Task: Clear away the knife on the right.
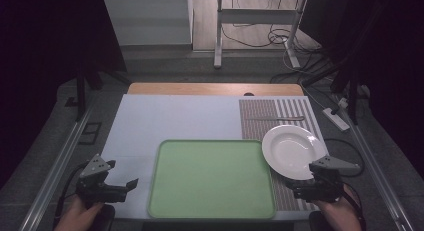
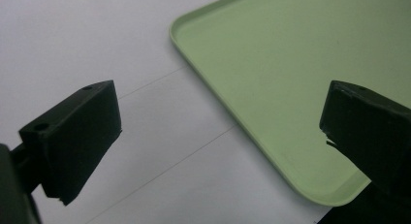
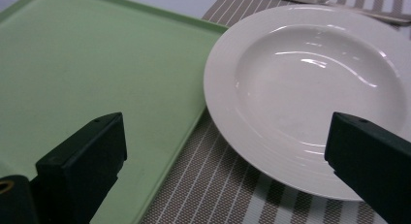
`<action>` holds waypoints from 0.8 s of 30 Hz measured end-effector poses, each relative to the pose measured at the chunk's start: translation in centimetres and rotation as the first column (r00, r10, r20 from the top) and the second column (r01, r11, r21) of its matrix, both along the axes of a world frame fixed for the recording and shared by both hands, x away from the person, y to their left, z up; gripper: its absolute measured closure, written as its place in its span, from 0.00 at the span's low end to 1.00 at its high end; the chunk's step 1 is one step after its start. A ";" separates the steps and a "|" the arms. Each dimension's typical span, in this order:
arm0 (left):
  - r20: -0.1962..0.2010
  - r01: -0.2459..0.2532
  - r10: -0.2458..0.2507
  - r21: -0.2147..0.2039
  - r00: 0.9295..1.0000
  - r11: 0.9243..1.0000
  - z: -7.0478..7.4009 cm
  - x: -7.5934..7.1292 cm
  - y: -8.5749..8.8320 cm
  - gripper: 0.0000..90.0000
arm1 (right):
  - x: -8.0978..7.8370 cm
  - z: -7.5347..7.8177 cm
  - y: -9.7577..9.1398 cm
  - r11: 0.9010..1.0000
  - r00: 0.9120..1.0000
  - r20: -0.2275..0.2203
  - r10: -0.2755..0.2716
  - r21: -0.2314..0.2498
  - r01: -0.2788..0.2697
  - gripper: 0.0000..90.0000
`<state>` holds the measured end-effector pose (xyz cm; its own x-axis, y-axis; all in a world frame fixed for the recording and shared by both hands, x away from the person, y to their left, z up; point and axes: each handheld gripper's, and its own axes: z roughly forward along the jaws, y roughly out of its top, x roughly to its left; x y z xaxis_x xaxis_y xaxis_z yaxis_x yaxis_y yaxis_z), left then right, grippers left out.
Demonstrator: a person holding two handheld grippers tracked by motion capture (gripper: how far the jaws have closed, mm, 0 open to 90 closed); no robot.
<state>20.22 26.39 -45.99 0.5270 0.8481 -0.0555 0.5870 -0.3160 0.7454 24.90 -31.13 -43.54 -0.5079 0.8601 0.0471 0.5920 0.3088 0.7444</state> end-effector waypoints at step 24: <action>0.001 0.000 0.000 0.007 1.000 1.000 0.0 0.0 -0.1 0.02 | 3.4 -0.5 0.9 0.998 0.997 -0.041 0.067 0.020 -0.066 0.02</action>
<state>20.23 26.28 -45.99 0.5270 0.8485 -0.0488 0.5860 -0.3212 0.7439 28.27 -30.24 -44.07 -0.5613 0.8233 0.0851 0.6014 0.3351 0.7253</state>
